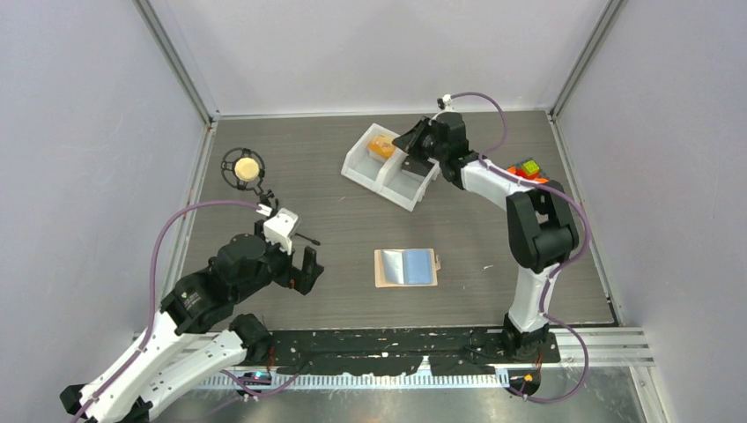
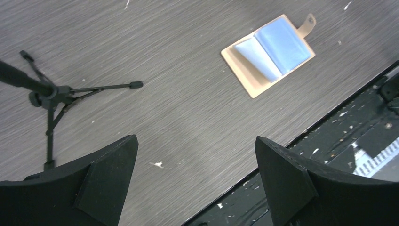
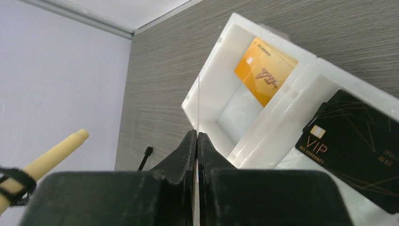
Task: Take the credit cards out of the card holder
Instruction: Place the credit card in the storage box.
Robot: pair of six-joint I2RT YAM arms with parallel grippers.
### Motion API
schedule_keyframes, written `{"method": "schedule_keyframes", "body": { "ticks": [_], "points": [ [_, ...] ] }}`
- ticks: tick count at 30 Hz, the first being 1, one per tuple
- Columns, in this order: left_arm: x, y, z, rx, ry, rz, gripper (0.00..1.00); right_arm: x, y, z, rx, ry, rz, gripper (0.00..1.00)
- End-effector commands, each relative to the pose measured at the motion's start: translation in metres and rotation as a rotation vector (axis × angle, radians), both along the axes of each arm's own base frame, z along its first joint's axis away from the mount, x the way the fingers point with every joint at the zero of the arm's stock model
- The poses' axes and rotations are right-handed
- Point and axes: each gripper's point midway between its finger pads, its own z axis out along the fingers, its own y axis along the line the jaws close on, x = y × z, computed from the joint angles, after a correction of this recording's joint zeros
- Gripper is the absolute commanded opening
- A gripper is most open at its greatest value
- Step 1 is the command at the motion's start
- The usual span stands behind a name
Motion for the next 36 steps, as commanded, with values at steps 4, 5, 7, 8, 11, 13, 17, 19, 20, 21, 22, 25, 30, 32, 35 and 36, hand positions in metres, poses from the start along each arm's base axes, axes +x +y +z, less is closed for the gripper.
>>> {"method": "schedule_keyframes", "body": {
  "ticks": [4, 5, 7, 8, 11, 13, 17, 19, 20, 21, 22, 25, 30, 32, 35, 36],
  "points": [
    [0.000, 0.020, 0.006, 0.043, -0.094, 0.018, 1.00, 0.044, -0.003, -0.004, 0.001, 0.044, -0.113, 0.05],
    [0.000, 0.021, 0.008, 0.037, -0.102, 0.022, 1.00, 0.048, -0.003, -0.007, -0.001, 0.052, -0.122, 0.05],
    [0.000, 0.024, 0.008, 0.035, -0.113, 0.032, 1.00, 0.056, -0.003, -0.015, -0.005, 0.069, -0.143, 0.05],
    [0.000, 0.025, 0.008, 0.033, -0.116, 0.035, 1.00, 0.058, -0.003, -0.017, -0.006, 0.073, -0.150, 0.05],
    [-0.001, 0.026, 0.009, 0.026, -0.125, 0.038, 1.00, 0.067, -0.002, -0.028, -0.001, 0.099, -0.165, 0.05],
    [0.000, 0.027, 0.009, 0.026, -0.128, 0.043, 1.00, 0.072, -0.001, -0.032, 0.005, 0.105, -0.173, 0.05],
    [0.000, 0.027, 0.006, 0.039, -0.111, 0.047, 1.00, 0.078, 0.001, -0.042, 0.014, 0.122, -0.188, 0.05],
    [0.001, 0.027, 0.005, 0.046, -0.105, 0.047, 1.00, 0.080, 0.001, -0.046, 0.021, 0.133, -0.194, 0.05],
    [0.001, 0.027, 0.005, 0.047, -0.103, 0.048, 1.00, 0.081, 0.001, -0.047, 0.024, 0.136, -0.197, 0.05],
    [0.001, 0.026, 0.004, 0.048, -0.100, 0.046, 1.00, 0.081, 0.002, -0.048, 0.028, 0.139, -0.201, 0.05],
    [0.000, 0.026, 0.004, 0.047, -0.099, 0.045, 1.00, 0.082, 0.001, -0.050, 0.031, 0.143, -0.205, 0.05],
    [0.001, 0.026, 0.005, 0.047, -0.100, 0.049, 1.00, 0.084, 0.001, -0.054, 0.034, 0.148, -0.215, 0.05],
    [0.001, 0.026, 0.004, 0.049, -0.095, 0.051, 1.00, 0.085, 0.003, -0.065, 0.056, 0.167, -0.218, 0.08],
    [0.002, 0.026, 0.004, 0.050, -0.092, 0.054, 1.00, 0.085, 0.004, -0.067, 0.063, 0.174, -0.222, 0.08],
    [0.001, 0.026, 0.005, 0.049, -0.094, 0.055, 1.00, 0.086, 0.001, -0.068, 0.062, 0.176, -0.236, 0.11],
    [0.001, 0.026, 0.005, 0.048, -0.095, 0.054, 1.00, 0.086, 0.000, -0.068, 0.058, 0.176, -0.242, 0.12]
  ]
}}
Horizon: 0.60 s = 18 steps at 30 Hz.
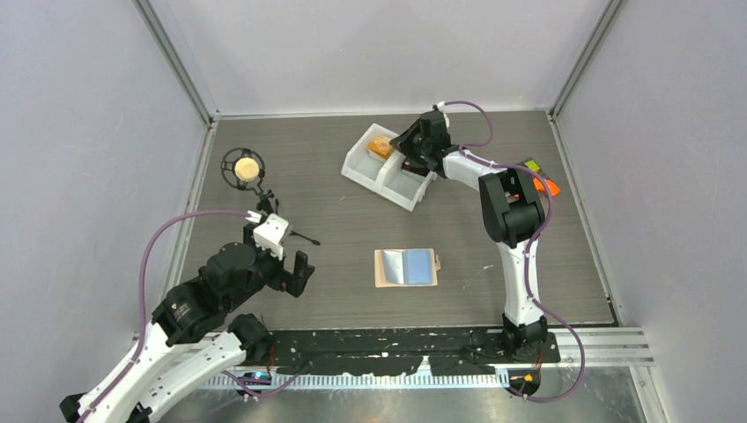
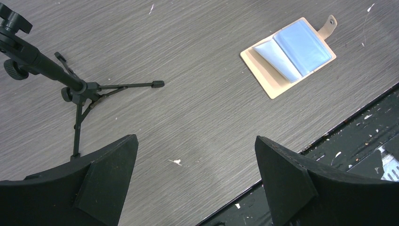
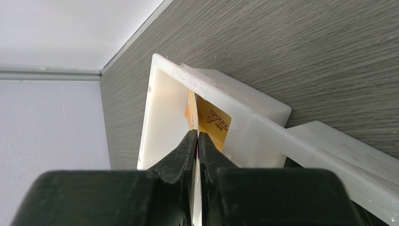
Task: Take the credit cards out of the card holder
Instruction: Place the credit card in the storage box.
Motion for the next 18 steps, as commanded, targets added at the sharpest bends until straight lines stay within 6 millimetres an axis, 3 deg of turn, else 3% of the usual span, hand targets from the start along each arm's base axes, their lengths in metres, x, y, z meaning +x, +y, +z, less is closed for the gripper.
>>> {"method": "schedule_keyframes", "body": {
  "ticks": [1, 9, 18],
  "points": [
    [0.003, 0.002, 0.004, -0.001, -0.015, 0.016, 1.00, 0.013, -0.006, 0.014, 0.005, -0.037, -0.054, 0.13],
    [0.003, 0.003, 0.006, -0.005, -0.022, 0.022, 1.00, 0.015, -0.013, 0.021, -0.027, -0.039, -0.086, 0.22],
    [0.004, 0.006, 0.006, -0.001, -0.029, 0.032, 1.00, 0.019, -0.020, 0.047, -0.071, -0.088, -0.095, 0.24]
  ]
}}
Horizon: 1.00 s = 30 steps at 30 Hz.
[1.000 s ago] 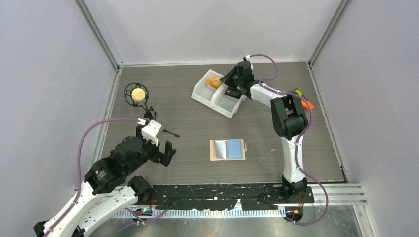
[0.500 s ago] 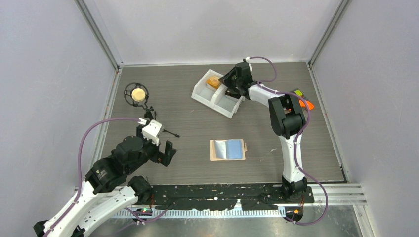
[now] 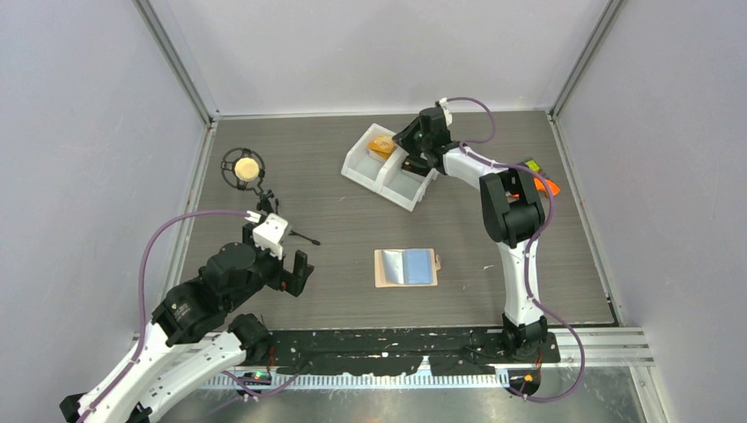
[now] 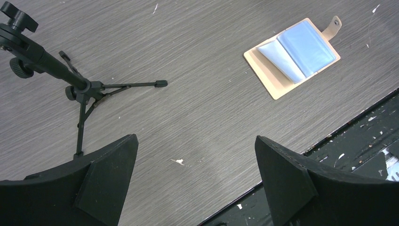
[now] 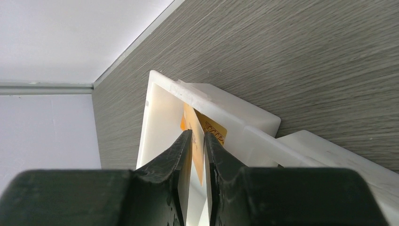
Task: Take the credit cards out of the card holder
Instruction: Place the credit card in the storage box, then reset both arms
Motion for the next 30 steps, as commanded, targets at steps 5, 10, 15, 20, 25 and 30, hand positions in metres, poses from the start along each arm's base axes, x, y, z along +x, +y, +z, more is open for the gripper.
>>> {"method": "schedule_keyframes", "body": {
  "ticks": [5, 10, 15, 20, 25, 30],
  "points": [
    [0.002, 0.004, 0.007, -0.008, -0.026, 0.021, 1.00, 0.009, -0.019, 0.052, -0.052, -0.089, -0.069, 0.25],
    [0.002, 0.005, 0.007, -0.008, -0.027, 0.025, 1.00, 0.006, -0.026, 0.064, -0.063, -0.102, -0.097, 0.26],
    [0.003, 0.005, 0.008, -0.009, -0.033, 0.026, 1.00, 0.004, -0.028, 0.081, -0.062, -0.129, -0.098, 0.26],
    [0.003, 0.006, 0.008, -0.003, -0.038, 0.027, 1.00, -0.003, -0.028, 0.099, -0.078, -0.155, -0.071, 0.26],
    [0.005, 0.008, 0.011, -0.008, -0.052, 0.037, 1.00, -0.032, -0.029, 0.122, -0.136, -0.218, 0.007, 0.26],
    [0.007, 0.009, 0.016, -0.030, -0.074, 0.055, 1.00, -0.083, -0.024, 0.150, -0.248, -0.327, 0.122, 0.26]
  ]
}}
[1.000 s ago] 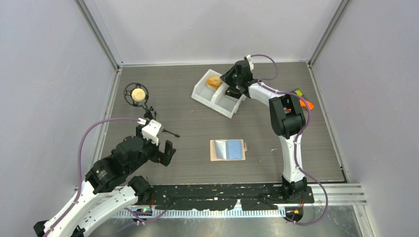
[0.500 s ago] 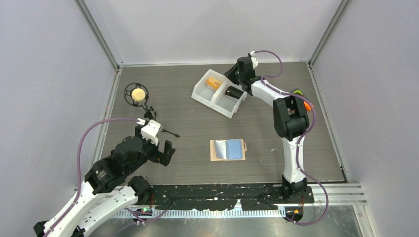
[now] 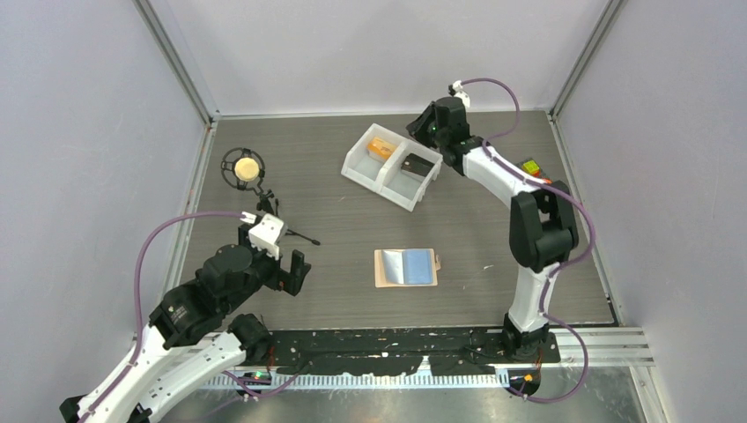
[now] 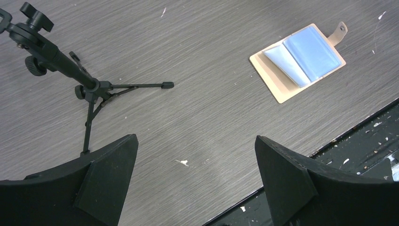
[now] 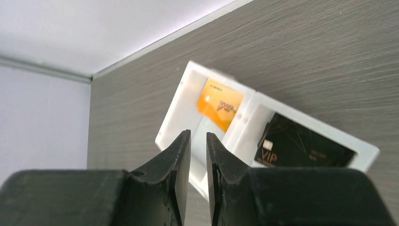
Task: Take the credit cards out of the card holder
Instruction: Reset both arms
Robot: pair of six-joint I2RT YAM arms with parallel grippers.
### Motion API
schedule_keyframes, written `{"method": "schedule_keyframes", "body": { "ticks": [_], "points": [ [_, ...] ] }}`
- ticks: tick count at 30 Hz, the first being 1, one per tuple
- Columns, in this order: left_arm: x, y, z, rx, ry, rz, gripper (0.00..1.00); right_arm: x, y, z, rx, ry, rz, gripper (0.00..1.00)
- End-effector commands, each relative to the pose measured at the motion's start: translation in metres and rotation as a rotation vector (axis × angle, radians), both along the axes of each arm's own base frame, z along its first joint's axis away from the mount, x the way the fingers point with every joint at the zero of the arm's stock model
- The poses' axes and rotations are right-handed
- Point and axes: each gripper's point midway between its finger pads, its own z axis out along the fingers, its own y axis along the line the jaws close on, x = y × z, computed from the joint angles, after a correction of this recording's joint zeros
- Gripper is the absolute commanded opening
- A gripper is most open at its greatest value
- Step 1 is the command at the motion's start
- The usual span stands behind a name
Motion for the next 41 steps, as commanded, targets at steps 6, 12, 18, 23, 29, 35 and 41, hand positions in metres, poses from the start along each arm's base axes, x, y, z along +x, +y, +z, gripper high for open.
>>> {"method": "schedule_keyframes", "body": {
  "ticks": [6, 12, 18, 23, 29, 35, 41],
  "points": [
    [0.006, 0.000, 0.028, -0.126, -0.085, 0.050, 1.00, -0.128, -0.005, 0.049, -0.327, -0.235, 0.246, 0.40],
    [0.008, -0.004, 0.050, -0.283, -0.141, 0.082, 1.00, -0.211, -0.030, 0.047, -0.414, -0.262, 0.312, 0.83],
    [0.009, -0.017, 0.060, -0.444, -0.155, 0.080, 1.00, -0.272, -0.064, 0.053, -0.375, -0.277, 0.303, 0.96],
    [0.010, -0.030, 0.065, -0.527, -0.155, 0.045, 1.00, -0.300, -0.096, 0.071, -0.361, -0.309, 0.219, 0.98],
    [0.008, -0.035, 0.059, -0.518, -0.122, 0.030, 1.00, -0.317, -0.105, 0.069, -0.312, -0.289, 0.197, 0.99],
    [0.006, -0.031, 0.057, -0.526, -0.136, 0.035, 1.00, -0.321, -0.101, 0.056, -0.266, -0.266, 0.205, 0.98],
    [0.006, -0.026, 0.060, -0.531, -0.169, 0.044, 1.00, -0.320, -0.102, 0.050, -0.263, -0.249, 0.195, 0.98]
  ]
}}
